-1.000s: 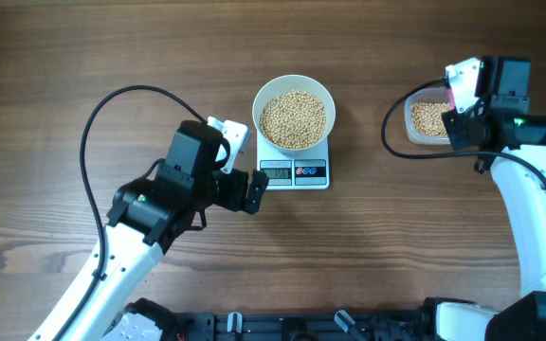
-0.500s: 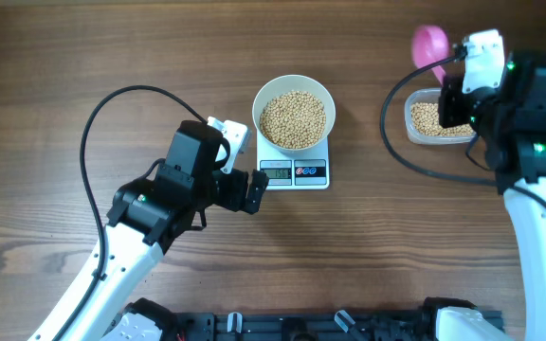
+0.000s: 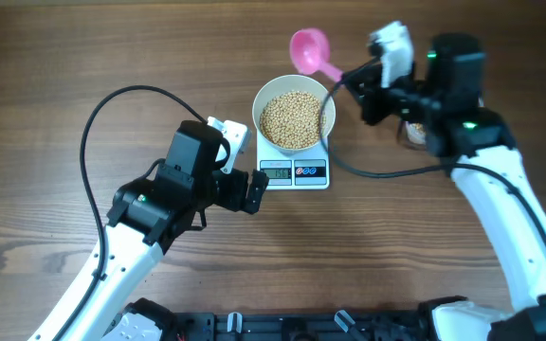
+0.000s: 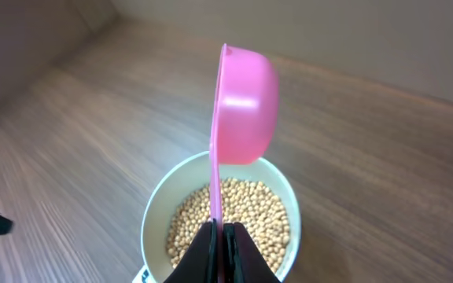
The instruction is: Scoop item into bowl and weigh 150g on scale
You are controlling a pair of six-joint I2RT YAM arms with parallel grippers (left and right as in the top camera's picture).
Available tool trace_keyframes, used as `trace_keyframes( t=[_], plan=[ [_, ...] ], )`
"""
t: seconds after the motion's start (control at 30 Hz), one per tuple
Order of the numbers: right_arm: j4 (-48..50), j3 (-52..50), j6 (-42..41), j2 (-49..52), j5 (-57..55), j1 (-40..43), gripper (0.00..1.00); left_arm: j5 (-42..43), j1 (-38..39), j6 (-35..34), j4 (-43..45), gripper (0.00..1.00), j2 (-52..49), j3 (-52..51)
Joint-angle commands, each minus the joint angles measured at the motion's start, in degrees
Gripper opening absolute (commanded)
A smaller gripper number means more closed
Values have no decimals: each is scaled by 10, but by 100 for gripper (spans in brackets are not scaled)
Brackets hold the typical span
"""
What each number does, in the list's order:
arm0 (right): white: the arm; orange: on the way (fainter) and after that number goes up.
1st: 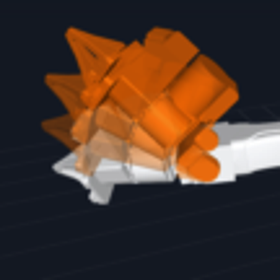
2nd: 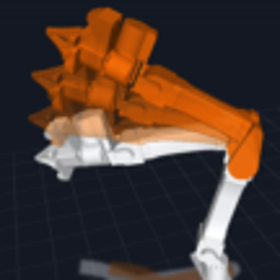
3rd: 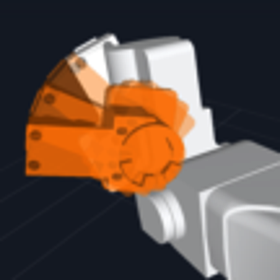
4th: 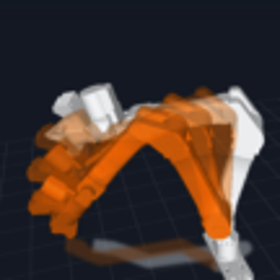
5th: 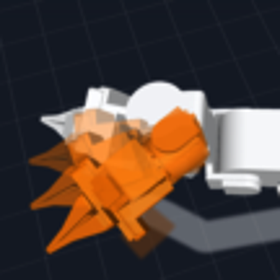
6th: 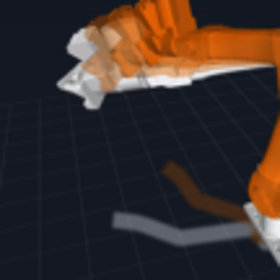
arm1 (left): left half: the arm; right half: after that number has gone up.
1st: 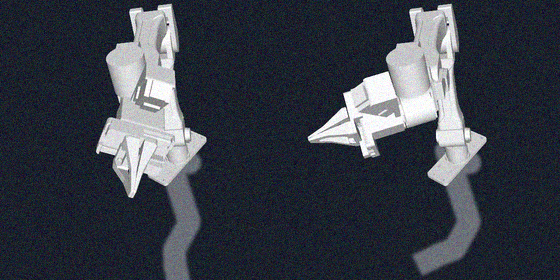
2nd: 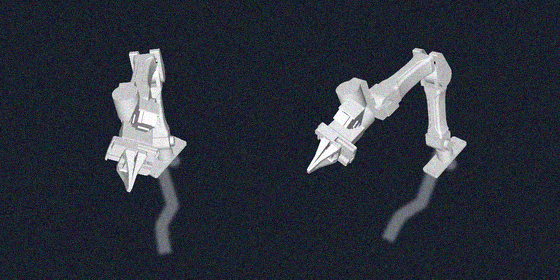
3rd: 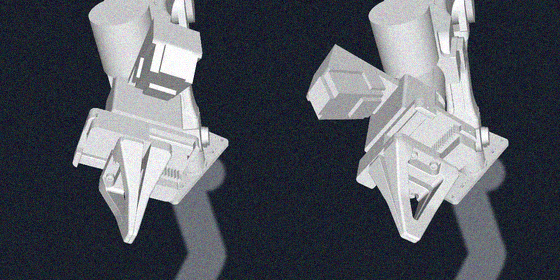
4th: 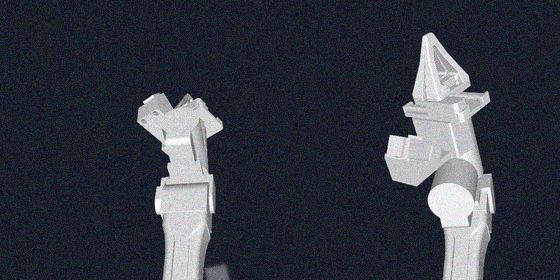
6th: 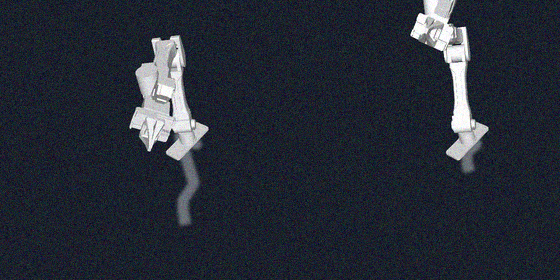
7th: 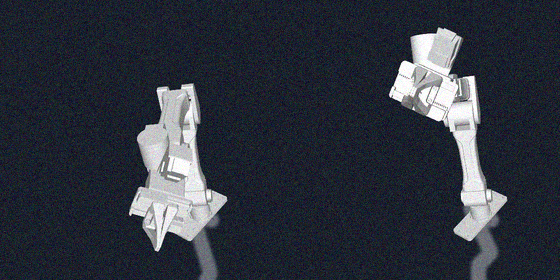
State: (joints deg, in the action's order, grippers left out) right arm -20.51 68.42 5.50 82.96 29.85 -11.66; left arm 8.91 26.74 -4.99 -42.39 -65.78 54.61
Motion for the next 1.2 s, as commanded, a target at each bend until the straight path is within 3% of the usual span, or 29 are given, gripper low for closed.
trace_keyframes(
  t=[0.0, 0.17, 0.33, 1.17],
  plan=[
    [-1, 9, 63, 28, -94, -46, 4, 5, 2, 11, 1, 100, -2, 2],
    [-9, 9, 141, 49, -213, -91, 4, 5, 2, 11, 2, 100, -2, 2],
    [-42, 4, 170, 70, -215, -94, 4, 5, 2, 11, 1, 100, -2, 2],
    [-21, -7, 151, 114, -206, -121, 4, 5, 2, 11, 2, 100, -2, 2]
  ],
)
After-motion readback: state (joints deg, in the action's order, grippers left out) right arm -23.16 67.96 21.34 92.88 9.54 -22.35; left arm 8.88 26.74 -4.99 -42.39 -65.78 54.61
